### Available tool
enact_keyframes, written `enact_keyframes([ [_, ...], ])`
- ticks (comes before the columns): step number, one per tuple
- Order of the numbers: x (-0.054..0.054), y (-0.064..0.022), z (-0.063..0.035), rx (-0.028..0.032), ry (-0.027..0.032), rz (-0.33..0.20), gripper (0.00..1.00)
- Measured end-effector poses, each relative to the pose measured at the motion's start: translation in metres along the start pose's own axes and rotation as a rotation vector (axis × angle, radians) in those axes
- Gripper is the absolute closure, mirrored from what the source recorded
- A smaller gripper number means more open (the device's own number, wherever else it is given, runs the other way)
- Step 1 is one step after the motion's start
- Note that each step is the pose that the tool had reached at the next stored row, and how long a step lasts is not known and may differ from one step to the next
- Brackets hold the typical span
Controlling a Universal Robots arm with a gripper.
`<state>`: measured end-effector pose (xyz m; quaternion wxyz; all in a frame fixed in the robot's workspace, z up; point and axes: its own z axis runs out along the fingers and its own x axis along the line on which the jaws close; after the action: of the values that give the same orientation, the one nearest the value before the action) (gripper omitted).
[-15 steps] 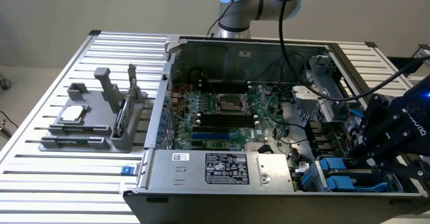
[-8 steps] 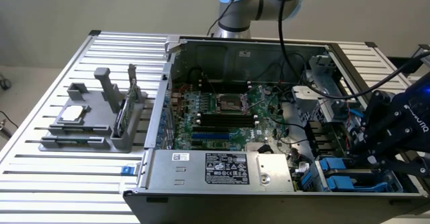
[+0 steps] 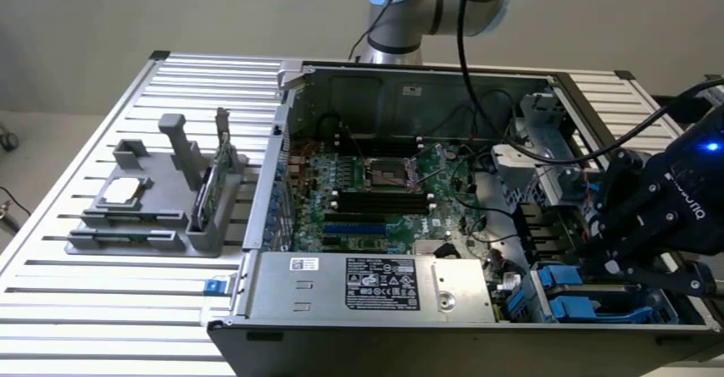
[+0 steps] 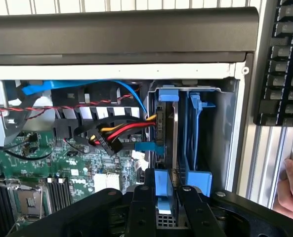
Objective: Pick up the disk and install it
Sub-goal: 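Insert the second disk wire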
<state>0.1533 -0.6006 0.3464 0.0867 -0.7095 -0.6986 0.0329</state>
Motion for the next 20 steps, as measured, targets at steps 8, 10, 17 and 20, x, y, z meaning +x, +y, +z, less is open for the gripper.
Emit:
enact_keyframes([
  [8, 0.0, -0.0192, 0.0017, 0.0002, -0.0003, -0.003, 0.75],
  [10, 0.0, -0.0242, 0.001, 0.0002, -0.0006, -0.003, 0.75],
  [17, 0.0, -0.0266, 0.0002, 0.0001, -0.0002, -0.003, 0.89],
  [20, 0.0, -0.0266, 0.0001, 0.0001, -0.0003, -0.003, 0.89],
])
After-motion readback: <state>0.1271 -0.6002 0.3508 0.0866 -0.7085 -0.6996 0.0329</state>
